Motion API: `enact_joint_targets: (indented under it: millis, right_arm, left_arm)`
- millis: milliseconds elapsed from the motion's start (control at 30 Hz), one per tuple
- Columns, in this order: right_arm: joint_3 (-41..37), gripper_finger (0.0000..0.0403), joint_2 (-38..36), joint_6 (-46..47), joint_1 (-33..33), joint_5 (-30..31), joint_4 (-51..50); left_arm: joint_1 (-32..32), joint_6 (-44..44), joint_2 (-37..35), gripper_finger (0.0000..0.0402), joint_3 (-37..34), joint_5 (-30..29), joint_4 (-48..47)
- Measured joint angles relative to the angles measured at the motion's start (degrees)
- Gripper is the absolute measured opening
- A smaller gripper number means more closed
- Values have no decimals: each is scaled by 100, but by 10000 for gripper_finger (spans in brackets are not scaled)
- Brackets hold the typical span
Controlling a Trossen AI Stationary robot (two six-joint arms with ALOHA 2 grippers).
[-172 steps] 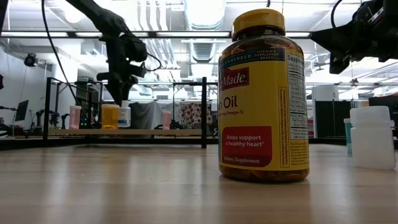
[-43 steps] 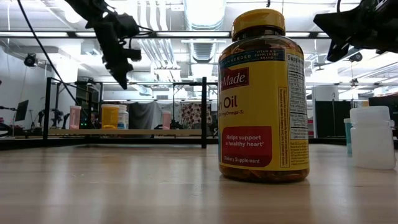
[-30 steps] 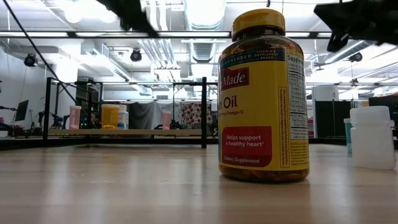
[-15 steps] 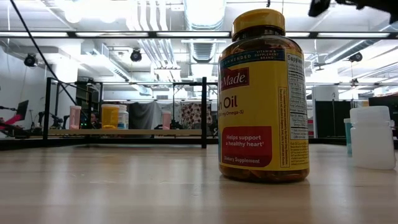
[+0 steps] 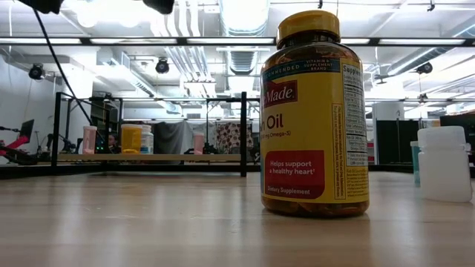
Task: Pick and place medicine bottles onto shelf by color
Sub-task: Put the yellow pill bottle on the shelf
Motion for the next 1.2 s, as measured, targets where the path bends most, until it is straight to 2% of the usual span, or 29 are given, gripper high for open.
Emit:
enact_joint_targets:
  millis: [133,300,733,1200]
  right_arm:
    - [446,9,438,170,378,182,-395]
    - [1087,9,910,460,797,517,-1150]
    - [2755,9,2545,1125,1730,1370,-3340]
    - [3476,9,3720,1395,2193,1382,-3423]
  left_arm:
    - [0,0,221,0,2,51,-10]
    - [-78,-4,368,0,-31,464,-20]
    - [-262,-7,381,0,-109,483,-1]
    - [-264,-2,381,0,-109,481,0]
